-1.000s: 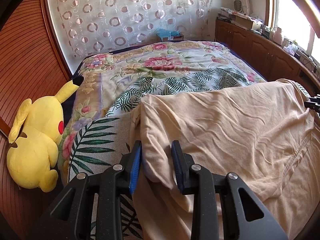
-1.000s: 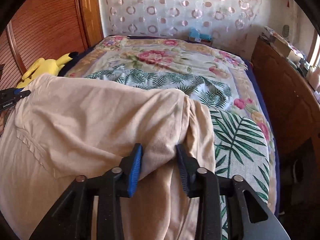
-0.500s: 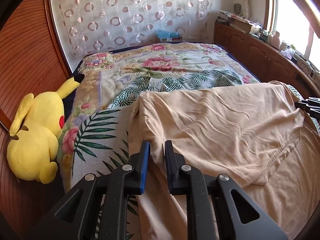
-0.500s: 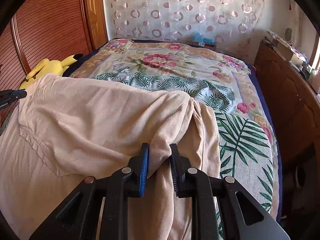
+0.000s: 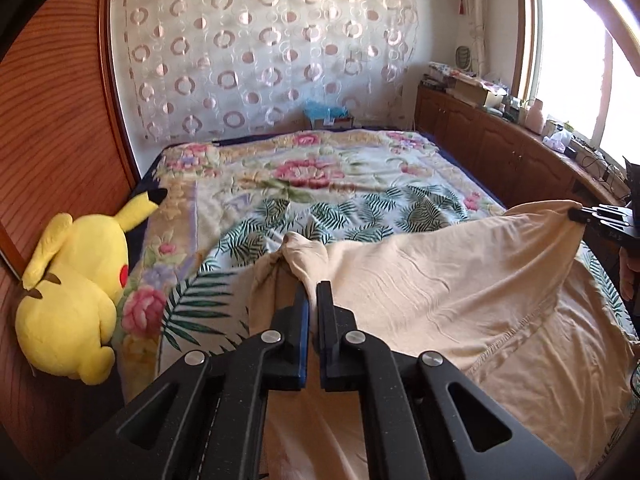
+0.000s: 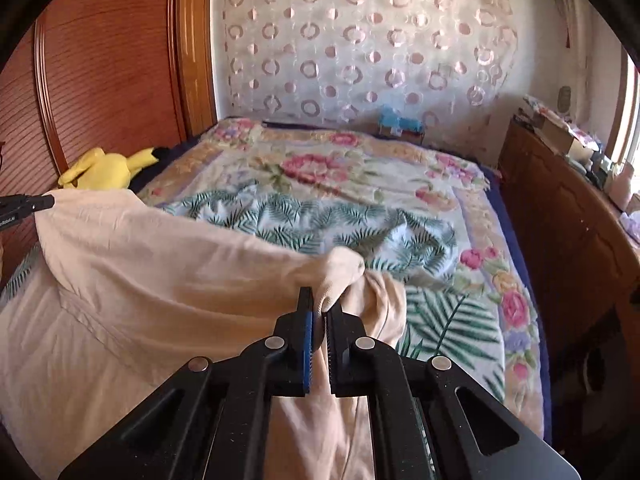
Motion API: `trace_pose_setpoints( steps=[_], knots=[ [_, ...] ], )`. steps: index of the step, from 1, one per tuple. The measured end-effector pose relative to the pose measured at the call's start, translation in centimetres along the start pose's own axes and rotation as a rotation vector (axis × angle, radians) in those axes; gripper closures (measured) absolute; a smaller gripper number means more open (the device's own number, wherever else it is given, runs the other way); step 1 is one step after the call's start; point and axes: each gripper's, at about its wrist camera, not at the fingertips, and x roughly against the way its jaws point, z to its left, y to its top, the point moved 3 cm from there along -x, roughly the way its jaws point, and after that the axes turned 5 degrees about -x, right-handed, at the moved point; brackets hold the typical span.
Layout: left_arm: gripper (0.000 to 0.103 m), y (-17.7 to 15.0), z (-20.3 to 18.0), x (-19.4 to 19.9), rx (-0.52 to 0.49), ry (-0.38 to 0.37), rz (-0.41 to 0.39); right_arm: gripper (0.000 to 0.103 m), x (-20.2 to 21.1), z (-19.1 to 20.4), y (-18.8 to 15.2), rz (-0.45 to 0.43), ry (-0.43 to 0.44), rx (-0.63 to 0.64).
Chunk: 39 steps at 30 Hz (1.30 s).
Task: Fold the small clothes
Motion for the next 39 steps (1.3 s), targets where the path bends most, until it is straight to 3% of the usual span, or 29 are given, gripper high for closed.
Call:
trace_pose_setpoints(
  steps=[6,13,23,33,39],
  knots=[
    [0.099,1.0,-0.4,2.5,0.006,-0.001,-0.054,0.098,1.4,-0.3,-0.1,-0.028,0.005,-0.031],
    [0.099,0.6,-0.4,6.8,0.031,0.002,-0.118,0.098,6.1,0.2,-1.3,-0.111,0.039,-0.025],
    [0.099,-3.8,-0.9,15.1,0.052,0.012,-0.183,0.098,15.1,-0.3,-6.6,-0.182,0.048,-0.004],
    [0.099,-11.0,-3.2,18.8,0.093,-0.018,-0.146,0.098,20.6,0.1,-14.9,-0.124,0.058,-0.032],
    [0.099,-14.4,-3.4,15.2,0.074,-0.010,-0.013,0.098,16.8,0.5,-19.7,0.018,0.062,-0.043]
  ],
)
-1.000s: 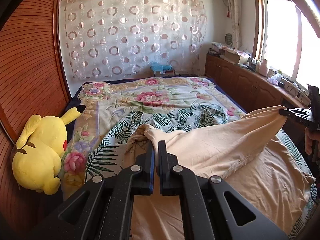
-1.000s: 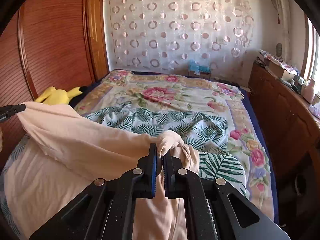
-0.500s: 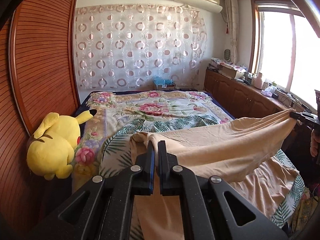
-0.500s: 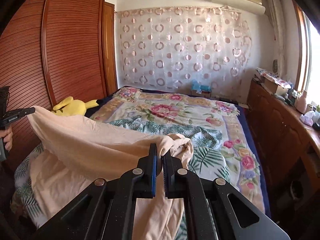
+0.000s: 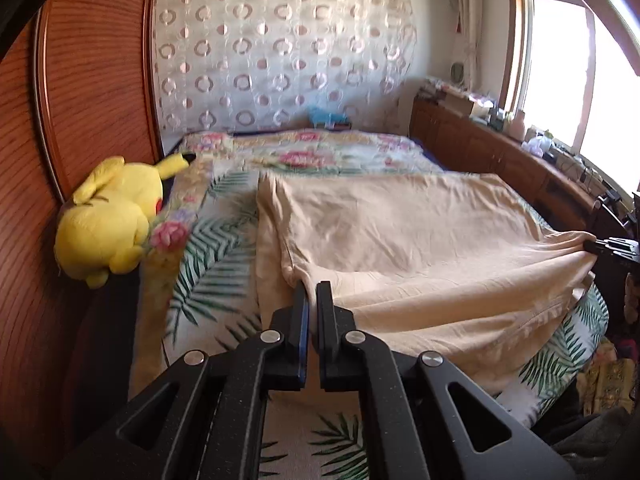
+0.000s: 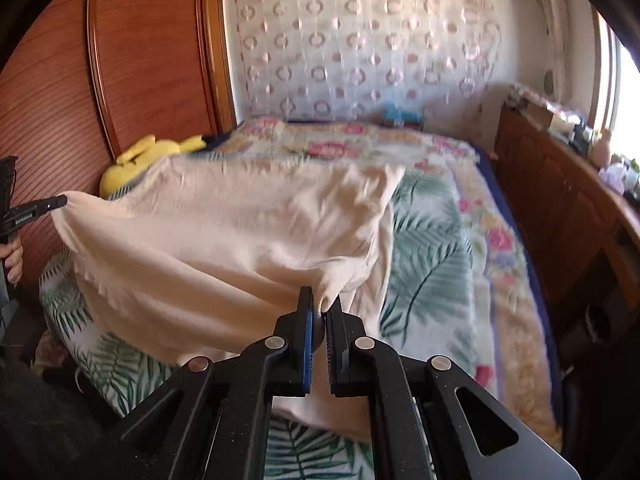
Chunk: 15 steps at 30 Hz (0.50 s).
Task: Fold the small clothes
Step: 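Lay the shirt down folded in half and open both tools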
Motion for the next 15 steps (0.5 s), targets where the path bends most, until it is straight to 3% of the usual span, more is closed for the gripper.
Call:
trace_pose_setpoints(
  steps=[5,8,11,13,15],
  knots=[
    [0.095,-1.9,0.0,-0.8,0.015,-0.003,0.049,0.098,-2.5,-0.4,-1.4,0.049,-0.022,-0.020],
    [0.083,-2.8,0.4,-0.5,0.046,-0.016,0.056,0.090,-2.9,-0.5,-1.6,0.057,-0.037,-0.036],
    [0.061,-3.6,0.6,-0.2,0.052,-0.016,0.056,0.080,-2.6,-0.5,-1.6,0.051,-0.046,-0.045],
    [0.039,-4.3,1.0,-0.3,0.057,-0.005,0.072,0.071,-2.0,-0.5,-1.9,0.040,-0.058,-0.045],
    [0.032,-5.1,1.4,-0.6,0.070,0.003,0.083,0.062,-1.2,-0.7,-2.4,0.027,-0.073,-0.051]
  ],
)
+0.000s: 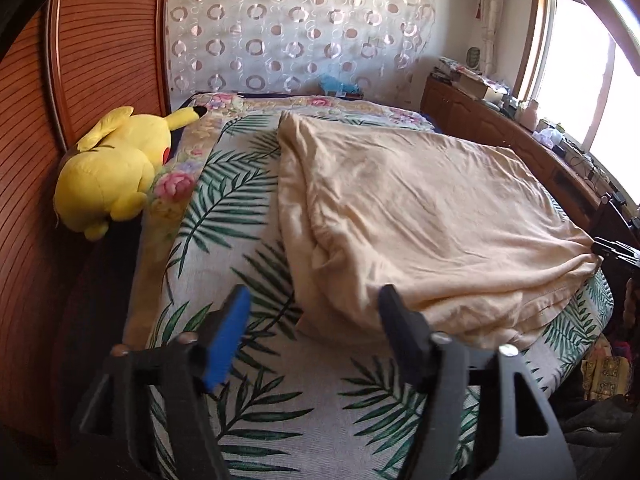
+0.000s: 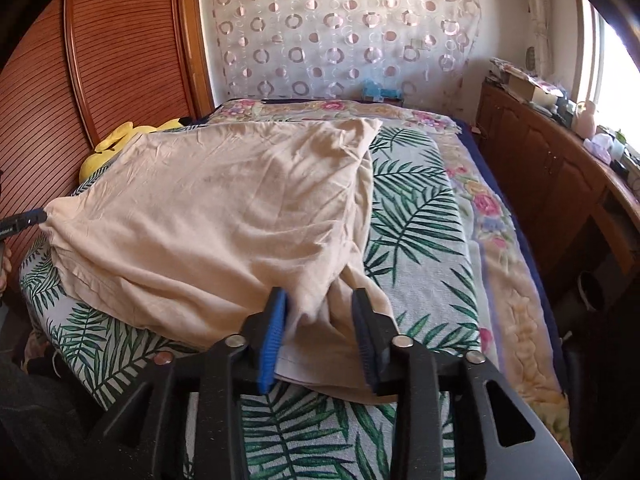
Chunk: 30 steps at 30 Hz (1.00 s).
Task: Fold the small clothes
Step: 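Lay the shirt down folded in half and open both tools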
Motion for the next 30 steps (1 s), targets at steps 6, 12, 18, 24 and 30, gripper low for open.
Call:
trace_pose_setpoints(
  steps=[6,12,18,24,30],
  knots=[
    [0.027,-1.0,0.8,-0.5,0.036,-0.004,0.014,0.060,1.4,-1.2,-1.7,-0.023,-0.027,-0.039],
    [0.027,-1.2,0.3,-1.4,0.036,-0.014,0.035,0.060,1.0,-2.1,-2.8,0.019,-0.045,-0.058],
    [0.027,-1.3,-0.3,-2.4,0.028,-0.018,0.064,0.060,1.2,-2.8,-3.2,0.029,-0.050,-0.060],
    [0.026,-1.2,-0.5,-2.5,0.024,-0.010,0.061,0.060,0.7,-2.7,-3.3,0.059,-0.033,-0.053],
    [0.025,-1.2,-0.6,-2.5,0.021,-0.009,0.061,0.097,1.3,-2.6,-3.0,0.087,0.001,-0.089]
  ],
)
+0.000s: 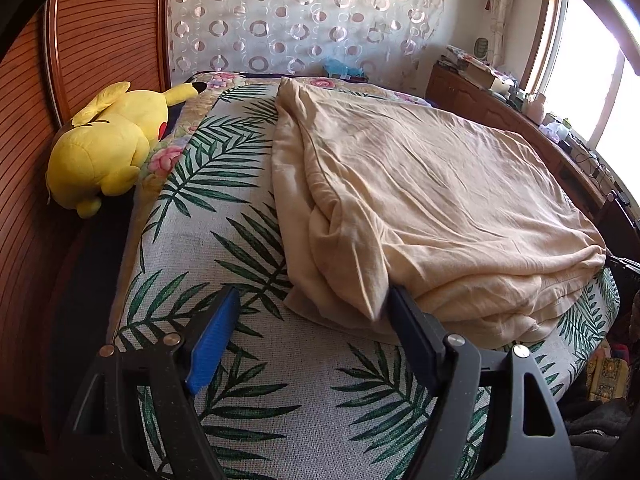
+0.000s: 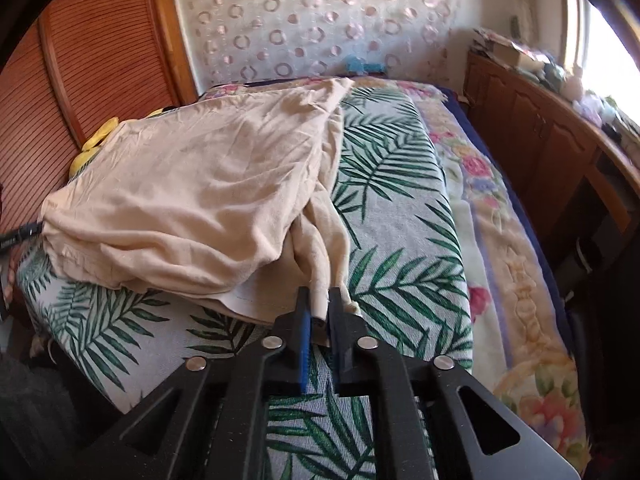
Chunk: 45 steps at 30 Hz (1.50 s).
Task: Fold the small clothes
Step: 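Lay the shirt down folded in half and open both tools, then grasp the folded shirt edge with the left tool and lift it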
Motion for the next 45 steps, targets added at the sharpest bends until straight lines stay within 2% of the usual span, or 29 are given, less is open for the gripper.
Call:
trace_pose_setpoints(
  steps=[2,6,16,18,19,22,24,32,37,41,42,45],
  knots=[
    [0.025,0.0,0.0,0.0,-0.001,0.003,0.000,0.099,1.3,0.3,0.3,-0.022,0.042,0.001],
    [0.024,0.0,-0.1,-0.1,-0.007,0.007,-0.001,0.099,3.7,0.5,0.8,-0.069,0.044,0.018],
    [0.022,0.2,-0.2,-0.2,-0.017,0.014,0.003,0.099,4.6,1.9,0.7,-0.110,0.052,0.053],
    [0.022,0.2,-0.2,-0.1,-0.015,0.012,0.001,0.094,4.6,2.7,0.9,-0.119,0.043,0.082],
    [0.022,0.2,-0.2,-0.2,-0.015,0.012,0.000,0.087,4.4,3.0,1.0,-0.123,0.044,0.092],
    [0.022,0.2,-0.2,-0.1,-0.020,0.015,0.001,0.064,3.6,3.9,1.4,-0.132,0.073,0.106],
    [0.022,0.2,-0.2,-0.1,-0.019,0.015,0.001,0.058,2.8,4.4,1.6,-0.134,0.108,0.093],
    [0.022,0.2,-0.3,-0.1,-0.021,0.012,0.004,0.058,-2.5,7.9,2.6,-0.110,0.122,0.169],
    [0.022,0.2,0.1,0.2,0.013,-0.031,0.004,0.058,-5.5,9.2,3.6,-0.090,0.094,0.206],
    [0.022,0.5,0.0,1.2,0.018,-0.065,-0.037,0.058,-7.0,10.0,3.8,-0.068,0.081,0.218],
    [0.022,0.6,-0.2,1.3,0.006,-0.068,-0.043,0.058,-7.7,10.0,3.7,-0.057,0.074,0.223],
    [0.032,0.6,-0.6,1.2,-0.014,-0.080,-0.033,0.058,-8.4,10.1,3.7,-0.034,0.074,0.221]
  ],
)
